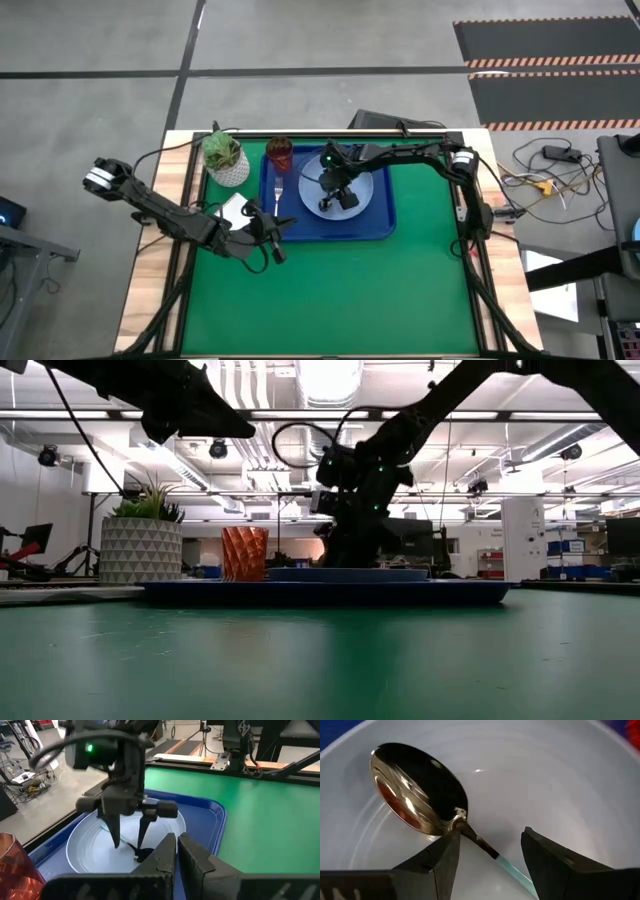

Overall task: Pick and place plate/cup/fork/spoon on tray
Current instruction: Put the blue spoon on the tray to the right of the orange fork

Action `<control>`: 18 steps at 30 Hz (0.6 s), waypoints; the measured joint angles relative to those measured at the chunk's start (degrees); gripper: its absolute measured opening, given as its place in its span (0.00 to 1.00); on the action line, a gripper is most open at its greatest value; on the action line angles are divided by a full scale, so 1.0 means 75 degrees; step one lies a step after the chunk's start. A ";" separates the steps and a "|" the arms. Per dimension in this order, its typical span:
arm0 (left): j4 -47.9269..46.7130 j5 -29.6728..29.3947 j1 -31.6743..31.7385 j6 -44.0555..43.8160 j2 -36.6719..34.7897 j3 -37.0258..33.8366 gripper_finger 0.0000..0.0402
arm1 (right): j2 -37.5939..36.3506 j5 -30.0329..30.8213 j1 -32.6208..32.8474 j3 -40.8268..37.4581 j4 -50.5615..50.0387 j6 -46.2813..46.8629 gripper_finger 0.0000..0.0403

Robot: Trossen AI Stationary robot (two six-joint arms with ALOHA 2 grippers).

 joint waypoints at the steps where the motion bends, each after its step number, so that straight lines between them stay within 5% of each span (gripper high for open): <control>1: 0.0060 -0.0002 0.0000 0.0000 0.0000 0.0000 0.00 | 0.0094 -0.0113 -0.0030 0.0054 -0.0091 0.0002 0.49; 7: 0.0324 -0.0005 0.0000 0.0001 0.0000 -0.0029 0.00 | 0.0314 -0.0357 -0.0070 0.0181 -0.0220 -0.0239 0.44; 18: 0.0437 -0.0002 0.0003 0.0003 0.0000 -0.0032 0.00 | 0.0273 -0.0343 -0.0113 0.0164 -0.0174 -0.0423 0.15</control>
